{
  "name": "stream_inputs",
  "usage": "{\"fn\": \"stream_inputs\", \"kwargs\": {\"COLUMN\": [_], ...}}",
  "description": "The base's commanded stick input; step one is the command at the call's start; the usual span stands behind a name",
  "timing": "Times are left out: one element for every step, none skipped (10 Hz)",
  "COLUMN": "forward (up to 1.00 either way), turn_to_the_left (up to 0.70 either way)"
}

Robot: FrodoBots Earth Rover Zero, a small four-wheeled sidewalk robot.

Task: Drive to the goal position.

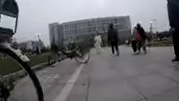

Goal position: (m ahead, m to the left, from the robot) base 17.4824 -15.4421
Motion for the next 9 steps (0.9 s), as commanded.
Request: {"fn": "stream_inputs", "kwargs": {"forward": [0.76,0.76,0.76,0.76,0.76,0.76,0.76,0.76,0.76], "turn_to_the_left": [-0.04,-0.05,-0.12,-0.38,-0.38,-0.38,-0.38,-0.38,-0.38]}}
